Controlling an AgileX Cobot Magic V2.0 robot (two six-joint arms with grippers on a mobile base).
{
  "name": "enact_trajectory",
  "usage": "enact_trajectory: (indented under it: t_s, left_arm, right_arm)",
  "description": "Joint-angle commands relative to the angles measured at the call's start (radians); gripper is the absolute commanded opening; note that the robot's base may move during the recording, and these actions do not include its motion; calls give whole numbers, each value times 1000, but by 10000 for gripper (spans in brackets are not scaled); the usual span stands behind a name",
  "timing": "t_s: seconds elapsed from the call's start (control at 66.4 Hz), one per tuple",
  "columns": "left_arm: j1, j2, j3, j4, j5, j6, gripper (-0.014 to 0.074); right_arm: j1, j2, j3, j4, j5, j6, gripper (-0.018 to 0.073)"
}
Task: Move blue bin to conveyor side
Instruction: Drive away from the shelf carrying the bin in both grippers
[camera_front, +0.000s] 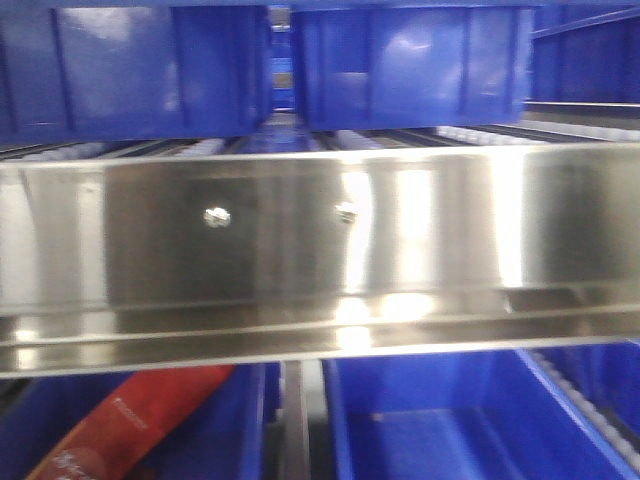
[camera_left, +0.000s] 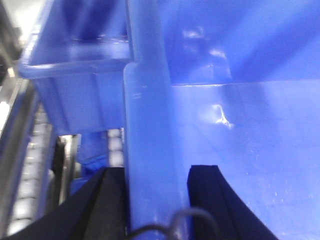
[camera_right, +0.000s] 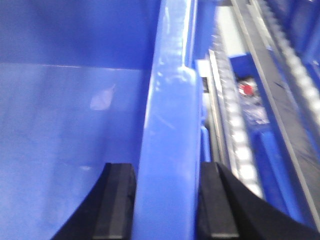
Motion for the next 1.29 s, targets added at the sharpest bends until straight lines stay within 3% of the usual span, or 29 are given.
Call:
enact_trajectory:
  t_s: [0.0, 1.28]
  left_arm:
    - [1, -23, -15, 34, -116, 15, -20]
    - [1, -23, -15, 34, -116, 15, -20]
  right_arm:
    - [-6, -24, -14, -40, -105, -13, -78]
    - [-6, -24, -14, -40, -122, -13, -78]
